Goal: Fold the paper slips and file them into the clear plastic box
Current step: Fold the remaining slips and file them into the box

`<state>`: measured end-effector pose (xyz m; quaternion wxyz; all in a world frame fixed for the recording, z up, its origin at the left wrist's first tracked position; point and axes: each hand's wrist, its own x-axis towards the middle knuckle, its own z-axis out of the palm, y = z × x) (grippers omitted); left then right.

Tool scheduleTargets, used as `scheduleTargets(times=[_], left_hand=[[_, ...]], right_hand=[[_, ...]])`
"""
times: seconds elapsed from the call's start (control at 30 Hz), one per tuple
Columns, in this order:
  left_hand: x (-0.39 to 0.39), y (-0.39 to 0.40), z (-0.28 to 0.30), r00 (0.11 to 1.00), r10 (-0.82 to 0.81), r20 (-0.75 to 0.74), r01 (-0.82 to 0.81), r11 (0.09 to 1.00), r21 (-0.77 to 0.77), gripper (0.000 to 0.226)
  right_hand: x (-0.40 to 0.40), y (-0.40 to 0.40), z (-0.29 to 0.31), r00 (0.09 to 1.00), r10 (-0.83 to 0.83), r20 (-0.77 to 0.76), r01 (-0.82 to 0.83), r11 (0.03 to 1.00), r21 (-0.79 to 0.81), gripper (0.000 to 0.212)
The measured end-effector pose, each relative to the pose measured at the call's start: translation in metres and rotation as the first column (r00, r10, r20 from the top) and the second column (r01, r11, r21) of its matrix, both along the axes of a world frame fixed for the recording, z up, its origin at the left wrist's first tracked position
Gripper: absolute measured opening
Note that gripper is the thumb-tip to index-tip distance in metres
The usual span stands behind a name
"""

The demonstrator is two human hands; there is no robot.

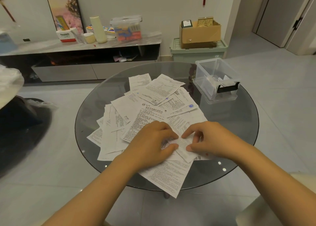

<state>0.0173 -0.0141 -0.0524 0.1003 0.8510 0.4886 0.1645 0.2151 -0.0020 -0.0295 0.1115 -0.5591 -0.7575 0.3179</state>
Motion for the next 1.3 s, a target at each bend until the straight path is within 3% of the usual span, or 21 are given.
scheduleTargets(times=[0.13,0.37,0.5,0.7,0.93,1.03,1.2,1.3], left_hand=[[-0.001,-0.006,0.007,0.998,-0.03,-0.058,0.026,0.997,-0.072,0.047],[-0.001,-0.014,0.009,0.995,-0.057,-0.08,0.045,0.989,-0.141,0.071],[0.001,-0.017,0.008,0.994,-0.072,-0.083,0.059,0.986,-0.153,0.078],[0.002,-0.018,0.006,0.994,-0.075,-0.078,0.067,0.992,-0.104,0.066],[0.003,-0.017,0.007,0.996,-0.076,-0.048,0.07,0.992,-0.103,0.062],[0.007,-0.014,0.001,0.999,-0.032,-0.007,0.031,0.996,-0.086,0.043],[0.014,-0.006,0.001,0.96,0.196,0.2,-0.175,0.977,-0.121,0.023],[0.016,-0.004,0.004,0.907,0.302,0.293,-0.265,0.951,-0.161,0.006]], right_hand=[[0.003,-0.004,0.002,0.992,0.122,0.031,-0.12,0.991,-0.05,0.035],[0.007,-0.007,0.004,0.941,0.278,0.193,-0.29,0.956,0.034,0.055],[0.006,-0.01,0.005,0.926,0.304,0.223,-0.329,0.94,0.084,0.05],[0.009,-0.011,0.006,0.923,0.34,0.177,-0.362,0.925,0.112,0.031],[0.011,-0.007,0.006,0.971,0.237,-0.006,-0.234,0.962,0.144,0.009],[0.006,-0.008,0.006,0.98,0.193,-0.041,-0.181,0.963,0.201,0.012],[-0.002,-0.006,0.004,0.954,0.026,-0.299,0.036,0.979,0.199,0.012],[-0.006,-0.001,-0.002,0.955,-0.032,-0.296,0.083,0.983,0.164,0.02]])
